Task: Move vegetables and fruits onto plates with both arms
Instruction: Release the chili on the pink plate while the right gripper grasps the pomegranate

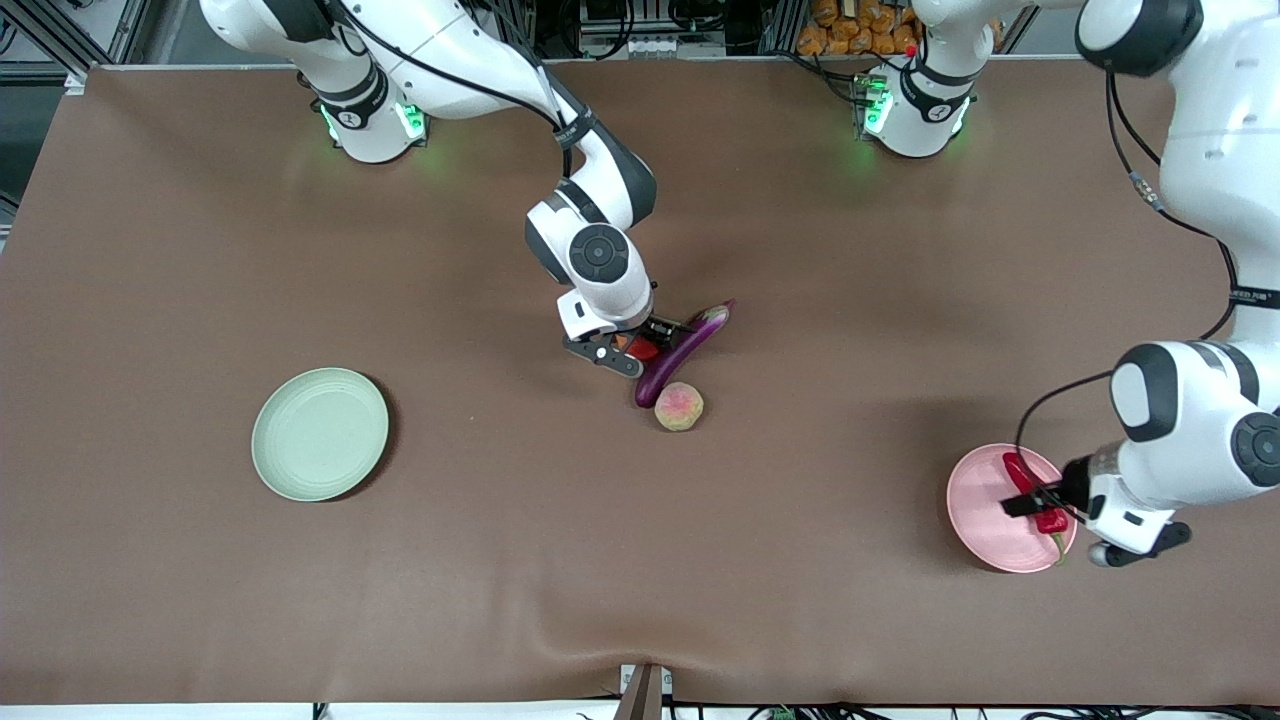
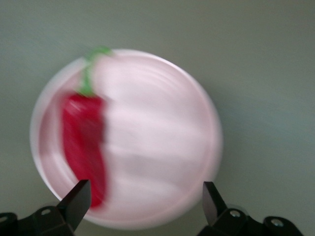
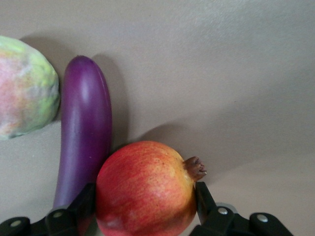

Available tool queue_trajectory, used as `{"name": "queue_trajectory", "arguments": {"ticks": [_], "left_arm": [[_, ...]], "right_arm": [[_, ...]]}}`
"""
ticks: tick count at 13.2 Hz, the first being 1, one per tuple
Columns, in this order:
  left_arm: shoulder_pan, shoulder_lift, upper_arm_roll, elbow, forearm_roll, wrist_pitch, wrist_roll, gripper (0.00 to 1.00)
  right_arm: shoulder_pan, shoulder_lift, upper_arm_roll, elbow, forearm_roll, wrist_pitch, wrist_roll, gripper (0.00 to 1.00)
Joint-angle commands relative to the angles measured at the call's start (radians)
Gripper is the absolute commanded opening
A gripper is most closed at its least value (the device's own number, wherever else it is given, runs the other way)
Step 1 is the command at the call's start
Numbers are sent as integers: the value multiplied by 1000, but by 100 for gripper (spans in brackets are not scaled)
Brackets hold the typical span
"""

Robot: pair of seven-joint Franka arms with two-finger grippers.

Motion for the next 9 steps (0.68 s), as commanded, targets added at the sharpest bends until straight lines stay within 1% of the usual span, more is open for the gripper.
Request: {"name": "queue_trajectory", "arguments": {"ticks": [1, 2, 3, 4, 5, 6, 7, 8, 9], "left_arm": [[-47, -128, -68, -157, 2, -16, -169, 100], [-64, -161, -89, -211, 2, -10, -185, 100], [-66, -192, -117, -269, 2, 28, -186, 100], [-63, -224, -138, -355, 4, 103, -185, 100], [-63, -249, -155, -445, 4, 210, -182, 100], [-69, -260, -173, -539, 10, 347, -179, 100], [-81, -257, -190, -598, 14, 448, -175, 100], [-102, -255, -210, -606, 14, 456, -172, 100], [-151, -257, -217, -607, 14, 452, -180, 100]], "right_arm": [[-52, -12, -3, 117, -4, -215, 16, 0], [-78, -16, -1, 158, -1, -286, 13, 0], [-101, -28, 0, 200, -1, -355, 10, 0], [-127, -64, -1, 221, -1, -417, 3, 0], [-167, -94, 0, 223, -2, -458, -11, 0], [-190, -117, -1, 223, -7, -497, -48, 0], [-216, -127, -6, 222, -17, -524, -86, 0], [-257, -150, -12, 212, -30, -544, -111, 0], [-291, -168, -13, 211, -54, -581, -144, 0]]}}
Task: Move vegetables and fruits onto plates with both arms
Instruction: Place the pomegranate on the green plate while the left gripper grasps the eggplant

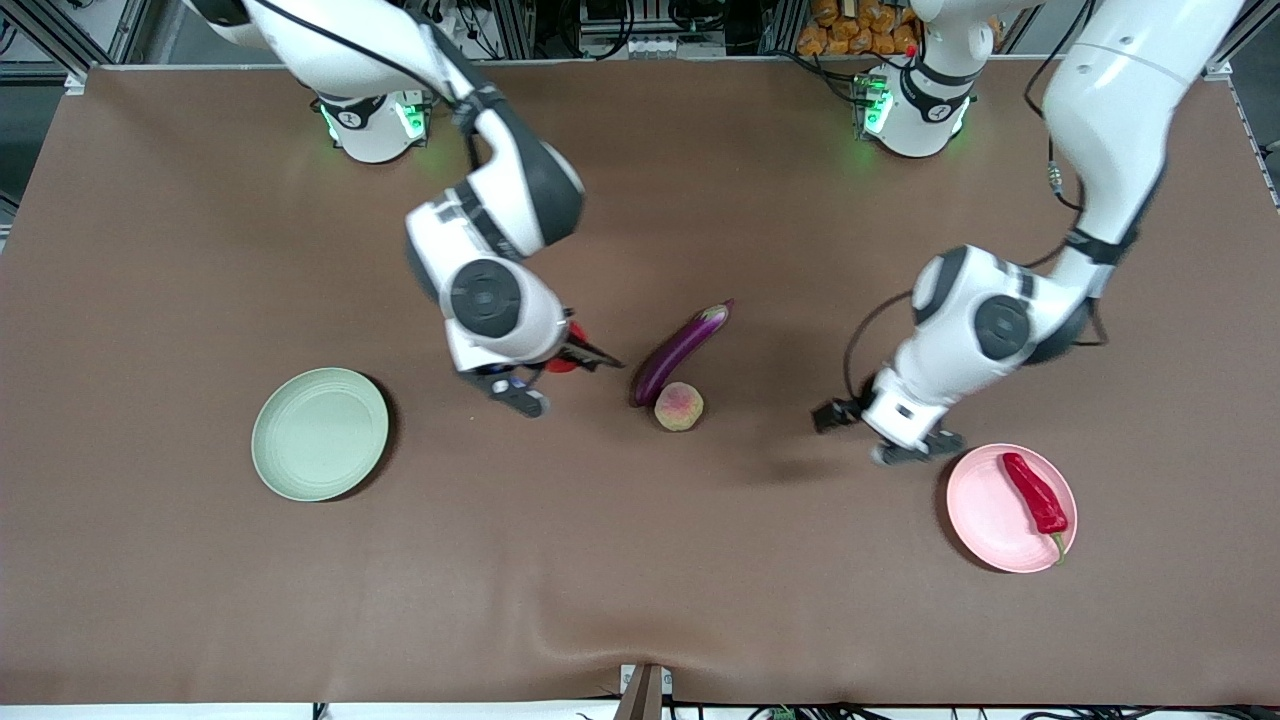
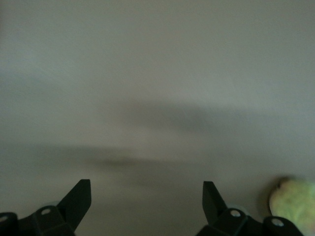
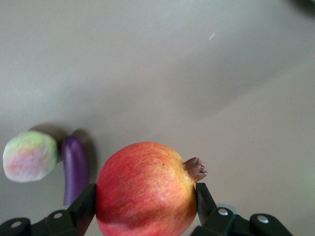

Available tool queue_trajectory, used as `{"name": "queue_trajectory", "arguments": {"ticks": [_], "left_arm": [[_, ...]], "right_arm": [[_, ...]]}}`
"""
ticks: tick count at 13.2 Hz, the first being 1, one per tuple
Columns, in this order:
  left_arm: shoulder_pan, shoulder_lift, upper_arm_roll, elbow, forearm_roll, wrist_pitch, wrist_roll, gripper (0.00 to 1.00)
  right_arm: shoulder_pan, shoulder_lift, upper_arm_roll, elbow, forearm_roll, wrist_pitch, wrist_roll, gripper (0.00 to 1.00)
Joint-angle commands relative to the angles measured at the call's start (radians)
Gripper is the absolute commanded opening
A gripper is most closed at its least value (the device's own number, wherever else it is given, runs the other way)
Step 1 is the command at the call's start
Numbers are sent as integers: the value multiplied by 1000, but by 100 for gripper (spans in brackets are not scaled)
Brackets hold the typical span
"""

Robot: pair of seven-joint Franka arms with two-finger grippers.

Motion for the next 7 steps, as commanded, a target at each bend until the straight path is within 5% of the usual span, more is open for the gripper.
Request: {"name": "queue_trajectory", "arguments": {"ticks": [1, 7], "left_arm": [[-95, -49, -17, -56, 12, 30, -5, 100], [-373, -13, -12, -15, 102, 22, 5, 87]], "right_arm": [[-88, -55, 5, -26, -58, -89, -102, 0], [-442, -53, 1, -130, -100, 22, -669, 0]]}}
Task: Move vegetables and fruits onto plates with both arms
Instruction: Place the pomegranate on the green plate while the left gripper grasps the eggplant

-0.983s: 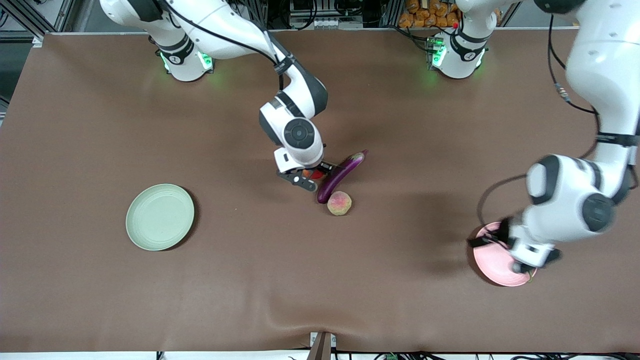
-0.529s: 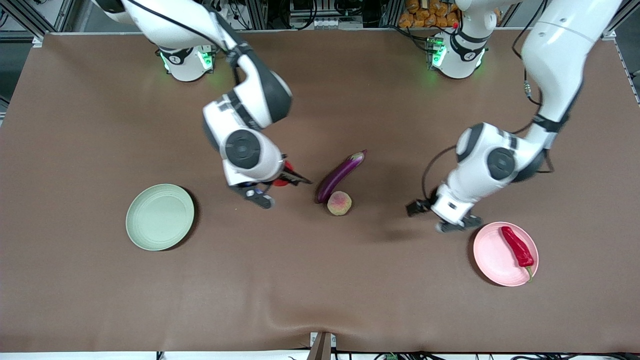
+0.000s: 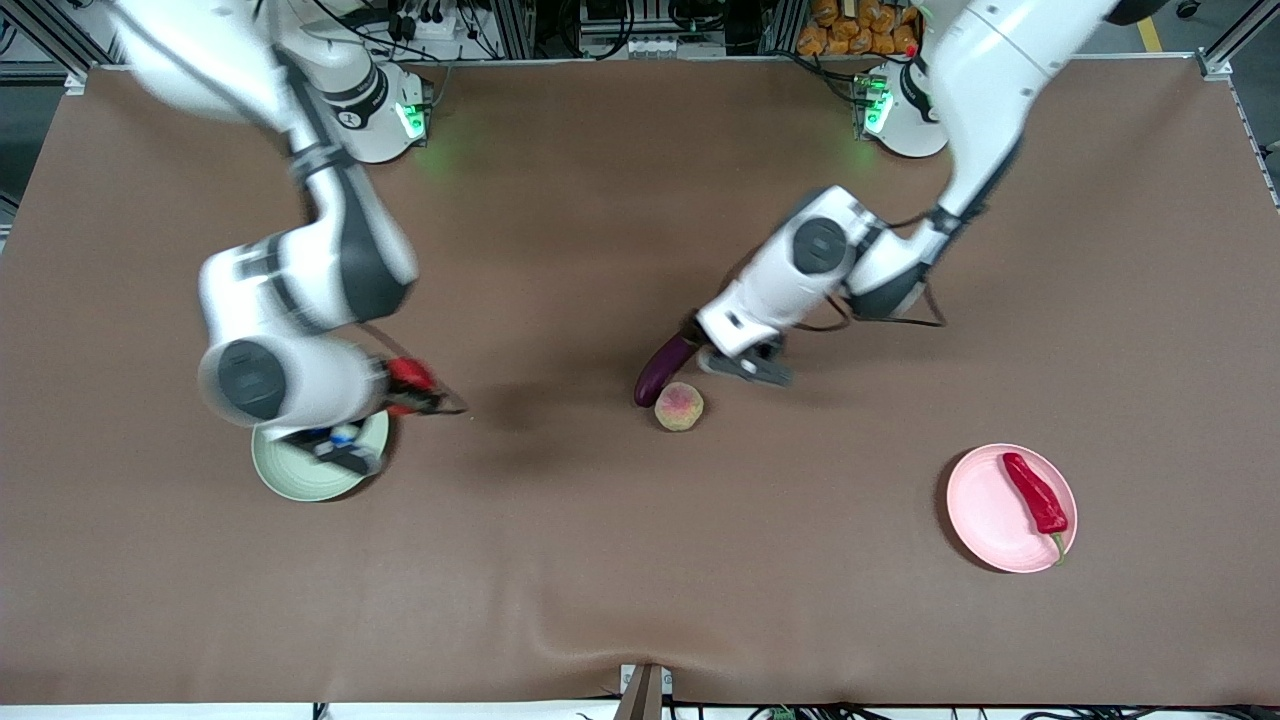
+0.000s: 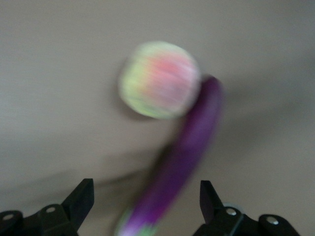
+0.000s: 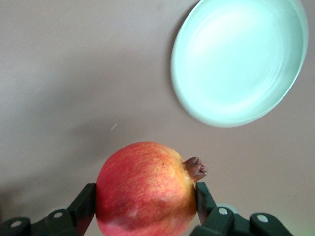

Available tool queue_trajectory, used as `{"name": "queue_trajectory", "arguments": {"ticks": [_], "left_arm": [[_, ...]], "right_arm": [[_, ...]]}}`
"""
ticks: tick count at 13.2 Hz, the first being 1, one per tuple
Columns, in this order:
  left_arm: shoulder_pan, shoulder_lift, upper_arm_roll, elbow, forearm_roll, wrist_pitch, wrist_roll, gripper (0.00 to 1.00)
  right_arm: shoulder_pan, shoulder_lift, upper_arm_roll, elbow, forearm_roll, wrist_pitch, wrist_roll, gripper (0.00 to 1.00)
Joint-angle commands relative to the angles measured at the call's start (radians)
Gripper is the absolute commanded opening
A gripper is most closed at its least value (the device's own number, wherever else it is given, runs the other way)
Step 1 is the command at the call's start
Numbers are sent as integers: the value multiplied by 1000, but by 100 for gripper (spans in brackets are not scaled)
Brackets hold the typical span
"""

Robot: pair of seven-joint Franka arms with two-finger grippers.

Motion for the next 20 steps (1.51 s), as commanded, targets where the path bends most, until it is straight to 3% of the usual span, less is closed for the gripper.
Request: {"name": "queue_trajectory", "arguments": {"ticks": [1, 4, 6, 9, 10, 11, 12, 14, 15, 16, 17, 18, 20], "left_arm": [[-50, 10, 14, 2, 101, -3, 6, 85], [-52, 65, 14, 26, 262, -3, 9, 86], [-73, 85, 14, 33, 293, -2, 17, 87], [-82, 103, 14, 33, 295, -2, 14, 87], [-84, 103, 14, 28, 295, -2, 15, 87], [-85, 113, 16, 30, 310, -2, 15, 85], [-84, 129, 17, 37, 339, -2, 15, 79], [-85, 152, 17, 40, 361, -2, 15, 56], [-85, 152, 17, 37, 362, -2, 15, 51], [-85, 153, 17, 36, 362, -3, 14, 36], [-84, 151, 17, 36, 362, -3, 6, 5], [-82, 142, 16, 36, 358, -5, -5, 0], [-63, 90, 10, 25, 350, -29, -66, 0]], "right_arm": [[-134, -20, 25, -123, -9, 137, -242, 0], [-219, -21, 25, -274, -10, 295, -478, 0], [-288, -20, 31, -354, 7, 388, -586, 0], [-286, -13, 31, -411, 13, 476, -588, 0], [-284, -9, 31, -408, 13, 476, -588, 14], [-283, -9, 31, -408, 13, 475, -588, 99], [-284, -9, 31, -403, 13, 469, -586, 100], [-281, -12, 39, -386, 22, 446, -580, 100], [-276, -12, 41, -357, 39, 406, -579, 100], [-263, -12, 42, -318, 71, 346, -574, 100], [-244, -12, 44, -281, 95, 299, -570, 100], [-231, -12, 44, -267, 120, 288, -544, 100], [-188, -13, 48, -235, 137, 286, -427, 100]]}}
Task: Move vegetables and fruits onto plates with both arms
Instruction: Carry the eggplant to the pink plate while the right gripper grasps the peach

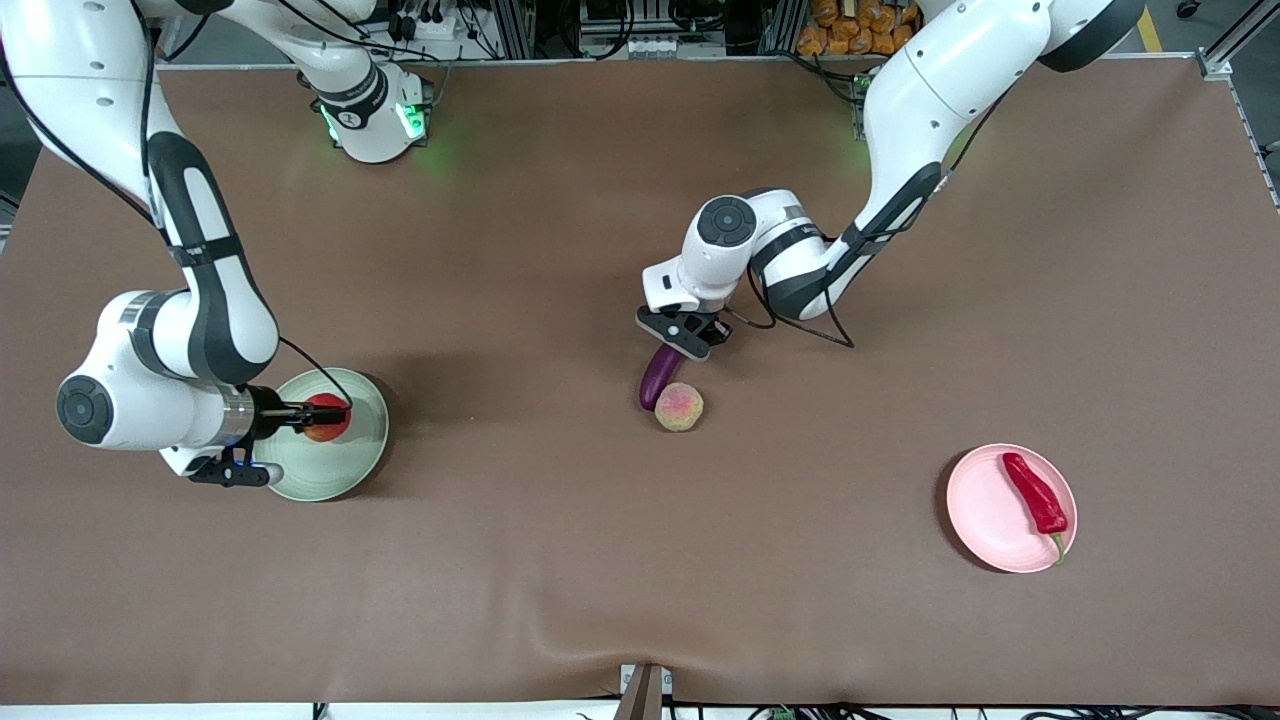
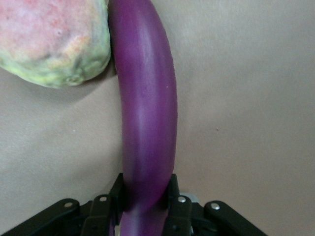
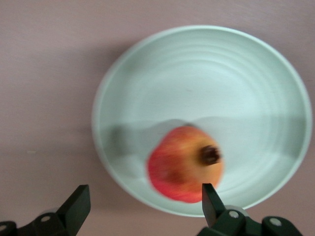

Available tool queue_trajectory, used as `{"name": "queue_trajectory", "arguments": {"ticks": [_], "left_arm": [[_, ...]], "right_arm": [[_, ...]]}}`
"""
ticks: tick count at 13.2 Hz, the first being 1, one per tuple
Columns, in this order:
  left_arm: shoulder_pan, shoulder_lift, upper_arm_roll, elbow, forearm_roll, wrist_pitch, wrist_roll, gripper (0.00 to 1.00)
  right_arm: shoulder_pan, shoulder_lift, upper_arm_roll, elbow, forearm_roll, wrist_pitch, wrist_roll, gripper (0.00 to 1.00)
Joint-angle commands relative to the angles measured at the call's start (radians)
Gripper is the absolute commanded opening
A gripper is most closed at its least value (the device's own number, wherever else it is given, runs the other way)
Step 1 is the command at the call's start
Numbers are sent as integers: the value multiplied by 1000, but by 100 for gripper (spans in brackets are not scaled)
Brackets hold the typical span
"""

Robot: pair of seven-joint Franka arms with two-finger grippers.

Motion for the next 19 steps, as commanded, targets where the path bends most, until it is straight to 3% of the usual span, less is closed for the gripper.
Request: {"name": "queue_trajectory", "arguments": {"ticks": [1, 3, 5, 9, 11, 13, 16, 17, 19], "left_arm": [[17, -91, -13, -15, -1, -59, -95, 0], [52, -141, -66, -19, -12, -67, -169, 0], [159, -182, -146, -19, -13, -72, -177, 0], [552, -201, -398, -13, -12, -177, -178, 0], [735, -218, -441, -9, -12, -259, -165, 0], [834, -198, -430, -1, -15, -262, -177, 0], [947, -166, -337, 45, -15, -270, -172, 0], [946, -137, -288, 75, -12, -271, -171, 0], [929, -55, -255, 152, -7, -271, -174, 0]], "right_arm": [[65, -15, 6, 53, 20, -38, 177, 100], [136, -10, 6, 134, 28, -112, 360, 100], [188, -9, 6, 153, 31, -112, 463, 100], [338, 5, 4, 159, 113, -42, 690, 100], [430, 41, 4, 166, 112, 26, 816, 100], [518, 123, 4, 247, 110, 96, 990, 100], [599, 209, 4, 346, 110, 161, 1115, 100], [624, 229, 4, 361, 110, 211, 1140, 100], [668, 302, 3, 418, 109, 291, 1198, 100]]}}
